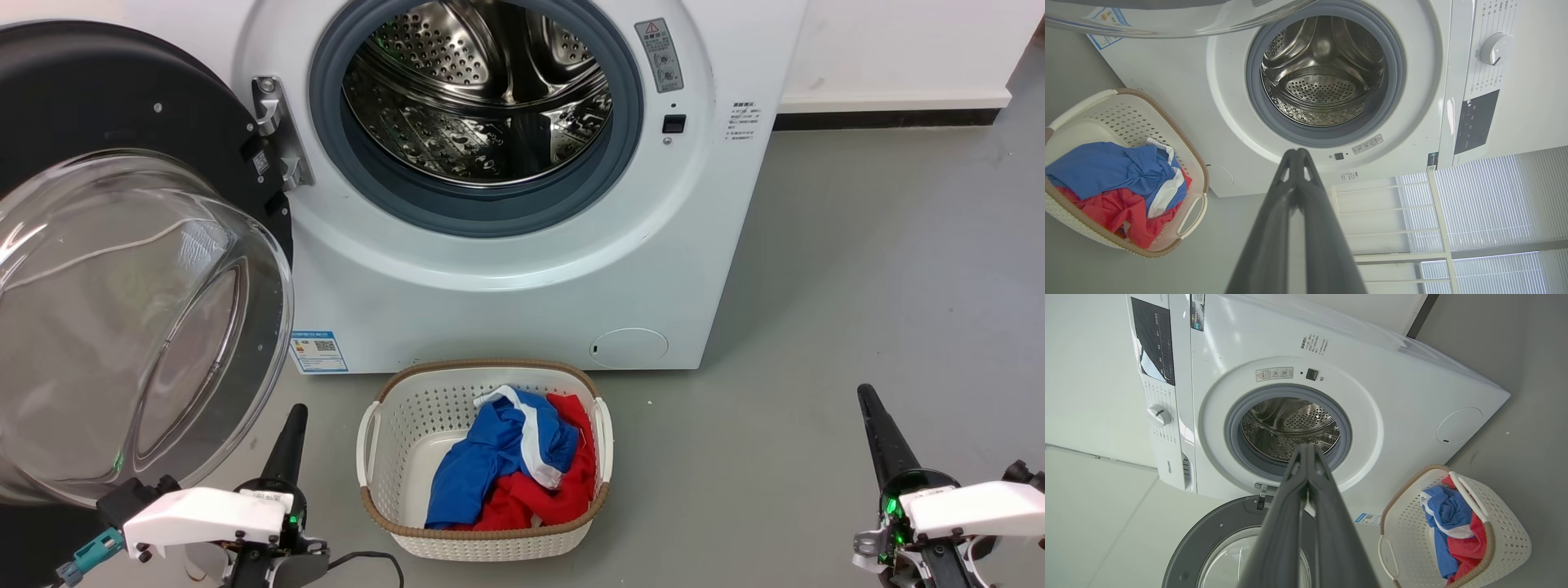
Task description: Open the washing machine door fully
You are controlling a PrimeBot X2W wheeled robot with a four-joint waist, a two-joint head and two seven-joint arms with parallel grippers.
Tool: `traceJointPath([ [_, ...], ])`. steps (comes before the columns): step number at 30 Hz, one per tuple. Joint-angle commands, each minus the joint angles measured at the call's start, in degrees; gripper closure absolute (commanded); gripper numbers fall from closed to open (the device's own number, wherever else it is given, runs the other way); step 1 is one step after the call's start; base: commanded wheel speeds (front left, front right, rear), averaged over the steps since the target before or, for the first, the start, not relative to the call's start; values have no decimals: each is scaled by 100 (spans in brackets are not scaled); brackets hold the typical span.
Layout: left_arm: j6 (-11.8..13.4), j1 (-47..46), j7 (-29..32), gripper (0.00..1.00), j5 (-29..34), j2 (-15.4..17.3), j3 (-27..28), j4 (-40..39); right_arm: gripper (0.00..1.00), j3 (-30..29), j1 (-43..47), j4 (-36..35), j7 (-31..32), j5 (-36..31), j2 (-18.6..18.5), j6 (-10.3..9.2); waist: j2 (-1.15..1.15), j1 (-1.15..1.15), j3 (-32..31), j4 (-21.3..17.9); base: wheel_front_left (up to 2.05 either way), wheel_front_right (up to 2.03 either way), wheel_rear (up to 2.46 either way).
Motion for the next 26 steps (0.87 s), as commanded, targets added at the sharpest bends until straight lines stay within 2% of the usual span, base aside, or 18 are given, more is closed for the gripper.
traceJointPath([
  [1, -52, -96, 23, 100, -85, -32, 65, -9, 100, -21, -105, -4, 30, 124, 15, 0, 0, 0, 3, 4, 0, 0, 0],
  [26, -343, -166, 277, 100, -943, -254, 432, 63, 100, -100, -275, 135, 187, 1284, 32, 0, 0, 0, 69, 77, 0, 0, 0],
])
